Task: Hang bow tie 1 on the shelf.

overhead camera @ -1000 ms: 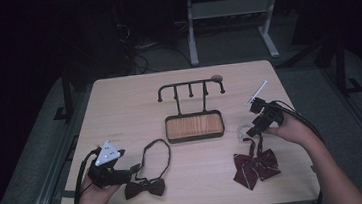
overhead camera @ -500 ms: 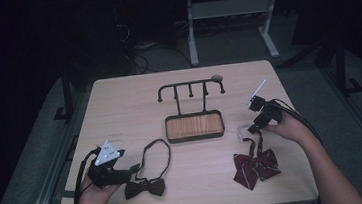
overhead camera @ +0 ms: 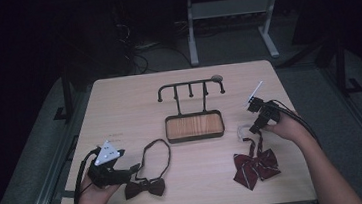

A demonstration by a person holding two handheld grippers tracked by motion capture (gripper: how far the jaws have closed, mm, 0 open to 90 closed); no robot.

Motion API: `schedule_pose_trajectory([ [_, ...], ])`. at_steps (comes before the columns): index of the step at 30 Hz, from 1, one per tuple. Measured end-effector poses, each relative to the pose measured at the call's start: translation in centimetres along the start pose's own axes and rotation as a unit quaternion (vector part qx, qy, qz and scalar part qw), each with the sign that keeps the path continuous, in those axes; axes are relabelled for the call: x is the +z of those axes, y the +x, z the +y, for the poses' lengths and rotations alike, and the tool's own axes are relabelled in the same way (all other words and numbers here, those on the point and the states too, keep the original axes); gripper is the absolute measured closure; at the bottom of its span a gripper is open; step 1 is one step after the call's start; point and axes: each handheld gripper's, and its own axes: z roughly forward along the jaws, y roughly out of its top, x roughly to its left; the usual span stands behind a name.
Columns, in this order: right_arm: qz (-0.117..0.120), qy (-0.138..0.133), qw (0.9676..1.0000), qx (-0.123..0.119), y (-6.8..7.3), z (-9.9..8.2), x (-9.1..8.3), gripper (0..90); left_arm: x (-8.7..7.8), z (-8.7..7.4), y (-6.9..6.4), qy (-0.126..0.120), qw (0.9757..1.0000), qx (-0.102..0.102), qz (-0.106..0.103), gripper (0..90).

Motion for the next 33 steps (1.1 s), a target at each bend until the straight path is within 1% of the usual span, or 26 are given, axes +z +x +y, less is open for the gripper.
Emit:
schedule_pose_trajectory([
  [1, -0.002, 0.005, 1.0, 0.003, -0.02, 0.03, 0.09, 58.1, 0.0, 0.01, -0.01, 0.0, 1.0, 0.001, 0.0, 26.4],
  [5, -0.006, 0.009, 0.9999, 0.001, 0.0, 0.09, 0.2, 59.7, 0.0, 0.02, -0.04, 0.001, 1.0, 0.001, 0.0, 26.4],
  [9, -0.011, 0.011, 0.9999, 0.002, 0.06, 0.18, 0.35, 64.8, 0.01, 0.02, -0.03, 0.001, 1.0, 0.001, -0.001, 26.4],
  [11, -0.01, 0.013, 0.9999, 0.003, 0.07, 0.19, 0.39, 65.3, 0.0, 0.02, -0.04, 0.001, 1.0, 0.001, 0.0, 26.4],
  [12, -0.014, 0.017, 0.9998, 0.002, 0.1, 0.23, 0.48, 66.7, -0.01, 0.02, -0.03, 0.001, 1.0, 0.001, 0.0, 26.4],
  [16, -0.016, 0.02, 0.9997, -0.004, 0.19, 0.31, 0.59, 68.9, 0.02, 0.01, -0.02, 0.0, 1.0, 0.0, -0.001, 26.4],
  [17, -0.019, 0.02, 0.9996, -0.005, 0.21, 0.33, 0.61, 69.1, 0.02, 0.0, -0.02, 0.0, 1.0, 0.0, -0.001, 26.4],
  [23, -0.029, 0.026, 0.9992, -0.012, 0.37, 0.44, 0.77, 75.4, -0.02, 0.0, 0.0, 0.0, 1.0, 0.0, 0.0, 26.4],
  [26, -0.028, 0.027, 0.9992, -0.01, 0.4, 0.47, 0.78, 76.0, 0.0, -0.01, 0.0, 0.0, 1.0, -0.001, 0.0, 26.4],
  [30, -0.035, 0.032, 0.9988, -0.008, 0.39, 0.46, 0.82, 80.7, -0.04, -0.03, 0.03, 0.0, 1.0, -0.002, 0.0, 26.5],
  [33, -0.036, 0.033, 0.9988, -0.006, 0.37, 0.39, 0.77, 82.1, -0.09, -0.04, 0.07, -0.002, 1.0, -0.004, 0.0, 26.4],
])
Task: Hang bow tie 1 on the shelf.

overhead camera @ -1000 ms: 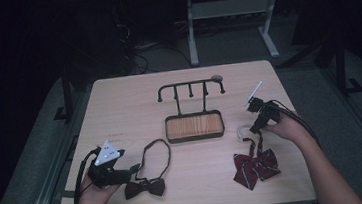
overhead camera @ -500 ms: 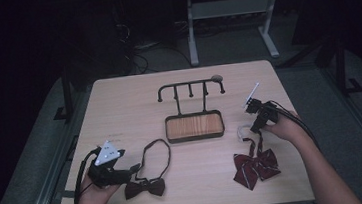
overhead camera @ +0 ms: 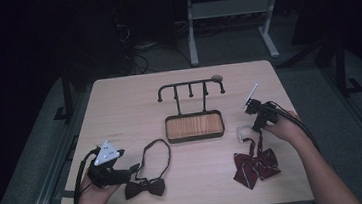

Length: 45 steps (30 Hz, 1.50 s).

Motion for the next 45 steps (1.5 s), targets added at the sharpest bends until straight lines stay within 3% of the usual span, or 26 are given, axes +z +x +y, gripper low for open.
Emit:
schedule_pose_trajectory([
  [11, 0.014, -0.015, 0.9998, -0.002, 0.5, -0.4, -1.0, 83.6, 0.1, 0.0, 0.0, -0.001, 1.0, 0.001, 0.0, 26.4],
  [23, 0.058, -0.059, 0.9956, -0.043, 1.9, -1.4, -3.8, 83.1, 0.1, 0.0, -0.1, 0.001, 1.0, 0.002, 0.0, 26.4],
  [45, 0.067, -0.097, 0.9883, -0.097, 4.9, -1.4, -8.3, 83.3, 0.4, 0.2, -0.2, 0.002, 1.0, 0.005, -0.005, 26.4],
])
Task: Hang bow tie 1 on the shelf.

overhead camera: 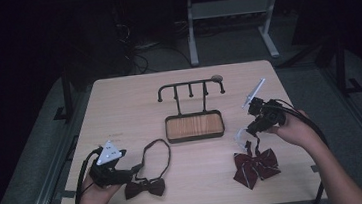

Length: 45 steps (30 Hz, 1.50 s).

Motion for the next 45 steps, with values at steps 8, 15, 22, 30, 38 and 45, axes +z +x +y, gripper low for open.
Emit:
schedule_pose_trajectory([
  [8, -0.003, -0.008, 0.9999, -0.013, 0.6, 0.6, -1.4, 83.3, -0.1, -0.1, 0.0, 0.003, 1.0, -0.001, 0.001, 26.4],
  [15, -0.009, -0.013, 0.9996, -0.024, 1.3, 1.3, -2.7, 83.3, 0.0, -0.1, -0.1, 0.004, 1.0, 0.001, -0.001, 26.4],
  [22, -0.011, -0.017, 0.9994, -0.029, 1.6, 2.0, -3.8, 83.2, -0.1, -0.1, 0.0, 0.0, 1.0, -0.004, -0.001, 26.4],
  [30, -0.023, -0.016, 0.999, -0.036, 1.7, 3.2, -5.2, 83.3, 0.0, -0.1, 0.0, 0.002, 1.0, 0.002, -0.002, 26.3],
  [38, -0.029, -0.016, 0.9987, -0.038, 1.5, 4.3, -6.2, 83.2, -0.1, -0.1, 0.0, 0.001, 1.0, -0.001, -0.002, 26.3],
  [45, -0.033, -0.017, 0.9983, -0.044, 1.4, 5.8, -6.6, 83.2, -0.1, -0.1, 0.0, -0.001, 1.0, -0.002, -0.002, 26.3],
])
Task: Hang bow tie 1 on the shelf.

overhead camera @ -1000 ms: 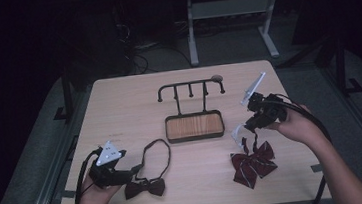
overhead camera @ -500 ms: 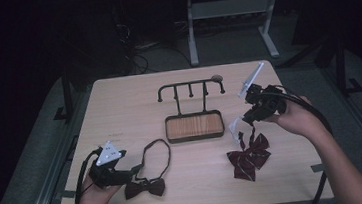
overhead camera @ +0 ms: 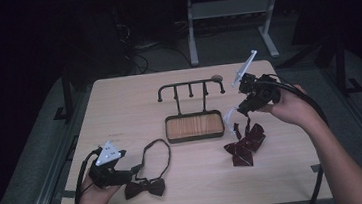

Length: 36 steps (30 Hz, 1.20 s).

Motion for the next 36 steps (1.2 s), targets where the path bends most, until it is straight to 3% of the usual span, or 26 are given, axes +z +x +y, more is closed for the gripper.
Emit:
schedule_pose_trajectory([
  [20, -0.008, 0.009, 0.9998, 0.018, -2.6, 3.2, -0.5, 82.9, -0.1, 0.0, 0.1, -0.001, 1.0, 0.0, -0.002, 26.2],
  [36, -0.018, 0.007, 0.9986, 0.049, -5.1, 5.1, -0.7, 82.8, 0.0, 0.0, 0.0, 0.0, 1.0, 0.003, -0.005, 26.2],
])
